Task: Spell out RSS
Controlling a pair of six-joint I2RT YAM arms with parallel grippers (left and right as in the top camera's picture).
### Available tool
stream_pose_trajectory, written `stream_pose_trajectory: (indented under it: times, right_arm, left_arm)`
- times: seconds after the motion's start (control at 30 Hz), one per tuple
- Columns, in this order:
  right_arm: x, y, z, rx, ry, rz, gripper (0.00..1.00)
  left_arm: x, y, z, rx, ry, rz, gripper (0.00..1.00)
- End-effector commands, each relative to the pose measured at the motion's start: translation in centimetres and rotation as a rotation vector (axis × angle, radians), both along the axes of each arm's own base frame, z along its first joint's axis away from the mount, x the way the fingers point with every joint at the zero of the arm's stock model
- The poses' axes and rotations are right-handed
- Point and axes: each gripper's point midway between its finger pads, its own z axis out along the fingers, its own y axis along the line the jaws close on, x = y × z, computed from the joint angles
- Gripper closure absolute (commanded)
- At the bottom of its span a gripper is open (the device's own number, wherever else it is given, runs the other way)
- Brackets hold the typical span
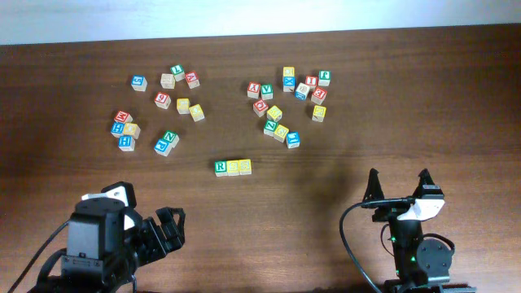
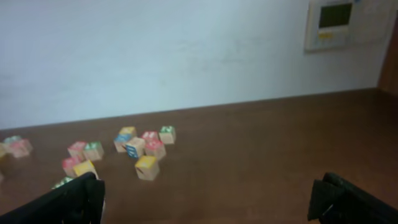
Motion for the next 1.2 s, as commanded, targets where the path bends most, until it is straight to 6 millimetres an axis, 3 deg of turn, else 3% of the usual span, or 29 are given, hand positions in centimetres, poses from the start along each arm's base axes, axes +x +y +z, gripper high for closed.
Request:
stream_pose_trajectory:
  times: [0.0,0.2,0.4,1.17]
  right_arm:
    - [-0.13,-0.95,-1.70,-0.016,0.062,-0.040,0.02]
    - [-0.06,-0.81,-2.02,-0.042,0.077,-0.030,0.02]
    - [-0.13,-0.81,-1.72,-0.180,0.071,-0.024,0.02]
    - [-0.11,-0.45,-1.75,-0.162,0.070,-0.010,0.02]
  left_arm:
    - [-0.05,0.01,-0.07,-0.002,0.000,0.006,0.01]
    - [-0.05,0.01,-0.07,-0.002,0.000,0.006,0.01]
    - [-0.05,0.01,-0.07,-0.002,0.000,0.006,0.01]
    - [-0.05,0.01,-0.07,-0.002,0.000,0.006,0.01]
